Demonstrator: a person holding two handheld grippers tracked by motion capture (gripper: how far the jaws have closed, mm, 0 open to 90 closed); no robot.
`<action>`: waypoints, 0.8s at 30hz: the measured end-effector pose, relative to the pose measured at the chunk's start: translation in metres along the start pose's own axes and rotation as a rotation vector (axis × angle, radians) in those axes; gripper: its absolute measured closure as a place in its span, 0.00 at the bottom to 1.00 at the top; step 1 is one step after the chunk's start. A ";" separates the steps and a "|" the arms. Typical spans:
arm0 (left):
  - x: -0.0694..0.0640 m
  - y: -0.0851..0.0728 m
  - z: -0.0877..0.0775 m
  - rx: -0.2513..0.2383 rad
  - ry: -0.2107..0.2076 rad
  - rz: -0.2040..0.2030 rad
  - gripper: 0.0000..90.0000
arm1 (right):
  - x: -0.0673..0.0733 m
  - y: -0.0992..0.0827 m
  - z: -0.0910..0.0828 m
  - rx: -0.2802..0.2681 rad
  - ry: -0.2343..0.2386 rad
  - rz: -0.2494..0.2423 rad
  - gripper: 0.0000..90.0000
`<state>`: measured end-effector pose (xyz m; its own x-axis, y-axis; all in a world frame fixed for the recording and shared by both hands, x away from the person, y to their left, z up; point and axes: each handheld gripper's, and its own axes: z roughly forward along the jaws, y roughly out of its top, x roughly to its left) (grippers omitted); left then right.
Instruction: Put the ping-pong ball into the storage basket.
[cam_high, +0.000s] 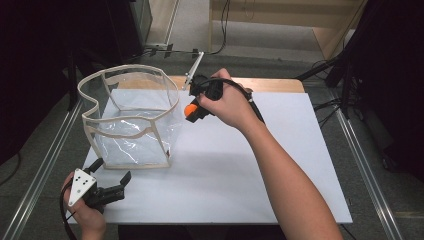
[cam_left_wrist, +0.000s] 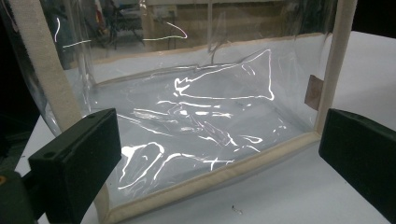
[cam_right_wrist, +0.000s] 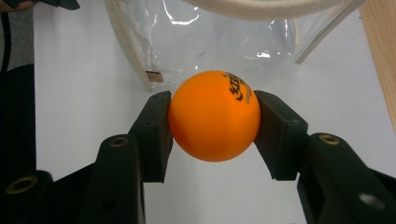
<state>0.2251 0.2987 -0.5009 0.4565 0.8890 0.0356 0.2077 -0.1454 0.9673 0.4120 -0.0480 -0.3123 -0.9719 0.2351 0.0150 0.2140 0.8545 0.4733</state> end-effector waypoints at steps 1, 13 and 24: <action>0.000 0.000 0.000 -0.001 -0.001 -0.001 0.00 | 0.000 0.001 -0.001 0.000 -0.002 0.001 0.53; 0.000 0.000 0.000 0.001 -0.001 0.001 0.00 | 0.001 0.011 -0.014 -0.009 -0.008 -0.017 0.53; 0.000 0.000 0.000 0.000 0.000 0.002 0.00 | 0.002 0.019 -0.025 -0.019 -0.019 -0.023 0.53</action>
<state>0.2252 0.2986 -0.5009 0.4571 0.8886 0.0371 0.2073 -0.1470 0.9672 0.4122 -0.0425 -0.2812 -0.9745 0.2240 -0.0124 0.1893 0.8508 0.4902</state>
